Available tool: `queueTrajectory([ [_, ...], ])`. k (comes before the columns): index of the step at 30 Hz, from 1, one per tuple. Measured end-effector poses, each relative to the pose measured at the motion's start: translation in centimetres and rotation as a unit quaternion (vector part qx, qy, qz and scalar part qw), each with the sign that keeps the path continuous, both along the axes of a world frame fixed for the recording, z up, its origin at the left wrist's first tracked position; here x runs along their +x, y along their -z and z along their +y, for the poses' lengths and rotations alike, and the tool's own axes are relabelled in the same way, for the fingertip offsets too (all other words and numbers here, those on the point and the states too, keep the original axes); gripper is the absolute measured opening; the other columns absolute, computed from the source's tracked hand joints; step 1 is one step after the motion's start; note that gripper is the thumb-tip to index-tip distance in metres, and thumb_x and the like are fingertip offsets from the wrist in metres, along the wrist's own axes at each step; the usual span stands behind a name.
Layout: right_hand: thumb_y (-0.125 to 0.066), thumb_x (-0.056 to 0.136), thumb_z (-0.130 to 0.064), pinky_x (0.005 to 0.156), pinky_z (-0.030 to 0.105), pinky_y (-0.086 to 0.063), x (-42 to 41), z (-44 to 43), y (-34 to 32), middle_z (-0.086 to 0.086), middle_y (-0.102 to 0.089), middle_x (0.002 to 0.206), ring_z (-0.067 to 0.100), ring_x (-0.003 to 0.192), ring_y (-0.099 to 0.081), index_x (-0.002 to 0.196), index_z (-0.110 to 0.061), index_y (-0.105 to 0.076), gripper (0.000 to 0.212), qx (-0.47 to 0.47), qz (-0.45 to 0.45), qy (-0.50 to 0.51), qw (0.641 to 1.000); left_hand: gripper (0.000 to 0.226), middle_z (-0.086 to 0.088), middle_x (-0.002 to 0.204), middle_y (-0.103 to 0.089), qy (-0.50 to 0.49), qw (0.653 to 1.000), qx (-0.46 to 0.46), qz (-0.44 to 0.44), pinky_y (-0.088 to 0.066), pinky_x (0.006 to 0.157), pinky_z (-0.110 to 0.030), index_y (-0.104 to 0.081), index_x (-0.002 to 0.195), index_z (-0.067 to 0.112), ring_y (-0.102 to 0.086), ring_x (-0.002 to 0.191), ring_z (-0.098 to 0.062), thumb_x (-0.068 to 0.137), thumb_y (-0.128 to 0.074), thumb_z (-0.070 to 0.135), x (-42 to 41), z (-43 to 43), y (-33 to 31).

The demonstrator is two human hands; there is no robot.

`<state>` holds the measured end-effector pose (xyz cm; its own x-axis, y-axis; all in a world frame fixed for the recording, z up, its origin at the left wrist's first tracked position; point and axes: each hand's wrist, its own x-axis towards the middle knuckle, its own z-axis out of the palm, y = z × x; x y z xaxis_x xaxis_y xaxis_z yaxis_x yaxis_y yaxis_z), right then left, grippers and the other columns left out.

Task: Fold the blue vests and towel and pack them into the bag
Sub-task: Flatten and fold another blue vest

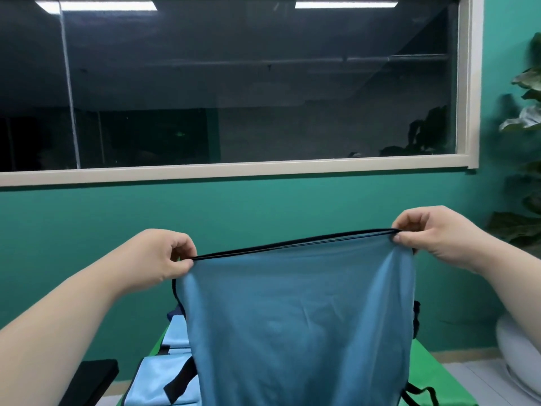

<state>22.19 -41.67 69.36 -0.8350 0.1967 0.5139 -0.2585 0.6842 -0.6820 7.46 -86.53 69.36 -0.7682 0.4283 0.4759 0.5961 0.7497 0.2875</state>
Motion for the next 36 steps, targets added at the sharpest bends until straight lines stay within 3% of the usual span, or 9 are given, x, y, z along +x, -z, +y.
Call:
queueTrajectory([
  [5, -0.071, 0.087, 0.003, 0.058, 0.018, -0.05, -0.1, 0.6, 0.5, 0.004, -0.071, 0.07, 0.013, 0.059, -0.06, 0.079, -0.007, -0.072, 0.013, -0.005, -0.014, 0.004, 1.0, 0.016, 0.014, 0.069, -0.067, 0.011, 1.0, 0.018, 0.0, -0.048, 0.056, -0.021, -0.065, 0.078, 0.036, -0.056, 0.055, -0.007, 0.082, -0.069, 0.022, -0.4, 0.2, 0.5],
  [10, -0.072, 0.088, -0.002, 0.072, 0.037, -0.052, -1.2, 1.2, 1.8, 0.006, -0.073, 0.074, 0.016, 0.064, -0.062, 0.079, -0.011, -0.073, 0.013, 0.009, -0.044, 0.028, 0.999, 0.016, 0.01, 0.065, -0.064, -0.001, 1.0, 0.009, -0.027, -0.046, 0.055, -0.027, -0.062, 0.078, 0.037, -0.047, 0.049, -0.006, 0.082, -0.066, 0.022, -2.0, 1.1, 2.2],
  [13, -0.074, 0.087, -0.006, 0.073, 0.037, -0.051, -2.4, 1.8, 2.1, 0.004, -0.073, 0.072, 0.015, 0.063, -0.06, 0.078, -0.014, -0.073, 0.013, 0.017, -0.045, 0.047, 0.998, 0.012, 0.019, 0.065, -0.06, -0.012, 1.0, 0.003, -0.027, -0.046, 0.057, -0.028, -0.061, 0.076, 0.031, -0.045, 0.049, -0.008, 0.081, -0.065, 0.021, -3.5, 2.3, 3.1],
  [16, -0.077, 0.086, -0.012, 0.067, 0.031, -0.042, -4.3, 2.7, 2.5, -0.004, -0.072, 0.068, 0.012, 0.059, -0.053, 0.074, -0.021, -0.073, 0.016, 0.03, -0.047, 0.078, 0.995, 0.011, 0.024, 0.066, -0.06, -0.018, 0.999, 0.0, -0.04, -0.046, 0.058, -0.027, -0.061, 0.077, 0.029, -0.046, 0.05, -0.009, 0.081, -0.066, 0.02, -5.9, 3.7, 4.1],
  [21, -0.079, 0.084, -0.021, 0.052, 0.024, -0.038, -8.9, 4.8, 3.8, -0.019, -0.063, 0.059, 0.005, 0.045, -0.043, 0.074, -0.028, -0.072, 0.013, 0.089, -0.084, 0.139, 0.983, 0.013, 0.012, 0.07, -0.064, -0.027, 0.997, -0.039, -0.066, -0.041, 0.055, -0.019, -0.062, 0.077, 0.031, -0.052, 0.057, -0.005, 0.082, -0.065, 0.02, -11.1, 6.6, 6.2],
  [24, -0.079, 0.083, -0.027, 0.04, 0.017, -0.033, -12.4, 6.2, 4.3, -0.021, -0.061, 0.059, 0.006, 0.038, -0.038, 0.079, -0.028, -0.073, 0.008, 0.087, -0.098, 0.164, 0.978, 0.011, 0.012, 0.072, -0.066, -0.038, 0.994, -0.05, -0.087, -0.044, 0.057, -0.022, -0.063, 0.077, 0.031, -0.056, 0.062, -0.008, 0.082, -0.063, 0.022, -14.6, 8.7, 6.6],
  [28, -0.08, 0.082, -0.026, 0.047, 0.02, -0.038, -18.2, 8.1, 3.0, -0.011, -0.061, 0.055, 0.009, 0.043, -0.044, 0.081, -0.023, -0.075, 0.006, 0.035, -0.137, 0.162, 0.977, 0.008, 0.009, 0.079, -0.068, -0.062, 0.993, -0.041, -0.088, -0.047, 0.06, -0.025, -0.064, 0.079, 0.029, -0.06, 0.068, -0.011, 0.083, -0.062, 0.022, -19.9, 11.4, 4.1],
  [32, -0.076, 0.084, -0.014, 0.045, 0.024, -0.034, -24.2, 9.9, -1.7, 0.001, -0.057, 0.057, 0.019, 0.046, -0.046, 0.086, -0.01, -0.075, 0.005, -0.046, -0.128, 0.149, 0.979, 0.011, 0.003, 0.06, -0.068, -0.071, 0.992, 0.032, -0.1, -0.047, 0.051, -0.022, -0.064, 0.082, 0.02, -0.062, 0.045, -0.014, 0.083, -0.056, 0.014, -24.2, 13.8, -1.5],
  [36, -0.071, 0.088, -0.01, 0.045, 0.025, -0.047, -28.4, 10.6, -8.1, 0.009, -0.066, 0.082, 0.019, 0.053, -0.064, 0.094, -0.009, -0.071, 0.007, -0.116, -0.047, 0.138, 0.983, 0.016, -0.006, 0.061, -0.072, -0.043, 0.984, 0.142, -0.102, -0.062, 0.07, -0.04, -0.064, 0.089, 0.013, -0.072, 0.059, -0.024, 0.084, -0.05, 0.006, -26.8, 15.3, -8.1],
])
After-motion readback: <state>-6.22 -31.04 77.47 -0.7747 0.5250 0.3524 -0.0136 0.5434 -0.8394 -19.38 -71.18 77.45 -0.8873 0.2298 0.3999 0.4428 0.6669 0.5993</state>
